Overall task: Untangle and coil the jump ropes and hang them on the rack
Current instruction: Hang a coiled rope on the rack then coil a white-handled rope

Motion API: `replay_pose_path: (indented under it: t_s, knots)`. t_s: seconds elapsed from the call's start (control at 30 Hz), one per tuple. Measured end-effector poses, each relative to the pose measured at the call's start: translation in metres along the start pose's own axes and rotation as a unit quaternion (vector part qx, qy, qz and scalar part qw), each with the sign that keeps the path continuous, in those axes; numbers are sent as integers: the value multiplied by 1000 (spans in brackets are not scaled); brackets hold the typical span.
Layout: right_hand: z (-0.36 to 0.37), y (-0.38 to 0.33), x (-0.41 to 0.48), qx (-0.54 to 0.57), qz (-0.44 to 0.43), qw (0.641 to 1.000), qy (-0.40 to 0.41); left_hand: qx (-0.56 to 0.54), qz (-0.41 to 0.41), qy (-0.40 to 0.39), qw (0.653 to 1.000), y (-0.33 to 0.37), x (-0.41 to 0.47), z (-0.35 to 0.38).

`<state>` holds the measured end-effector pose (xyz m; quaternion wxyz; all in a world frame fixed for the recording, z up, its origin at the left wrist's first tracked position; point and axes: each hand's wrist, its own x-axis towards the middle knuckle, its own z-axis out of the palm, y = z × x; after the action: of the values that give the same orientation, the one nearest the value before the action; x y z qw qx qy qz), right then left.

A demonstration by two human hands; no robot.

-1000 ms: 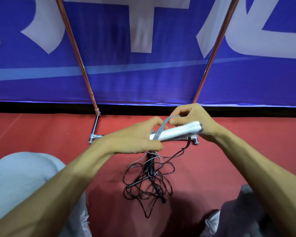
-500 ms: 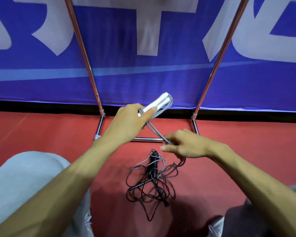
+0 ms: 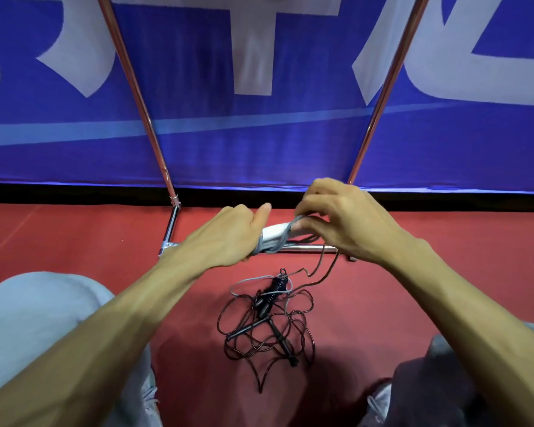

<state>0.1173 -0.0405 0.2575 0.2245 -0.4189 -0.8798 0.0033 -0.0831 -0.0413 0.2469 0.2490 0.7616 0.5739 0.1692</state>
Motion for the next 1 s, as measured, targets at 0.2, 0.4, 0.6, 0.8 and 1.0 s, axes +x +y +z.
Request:
replay_pose_path:
  t_s: [0.2,0.4,0.6,0.8,1.0]
  knots:
    - [1,1,2,128,67,986,-79,-24,33,-18,999,-2,3,2]
    - [4,2,-1,272,148,944,-118,-75,-1,-3,997,-2,3,8]
    - [7,11,3,317,192,923,-103,-19,54,-1,998,-1,0,7]
    - [-2,15,1,386,196,881,-190,47,130,-39,990,-2,-7,15]
    - [4,17,-4,524,246,800,-157,-114,141,-126,975,5,-11,2]
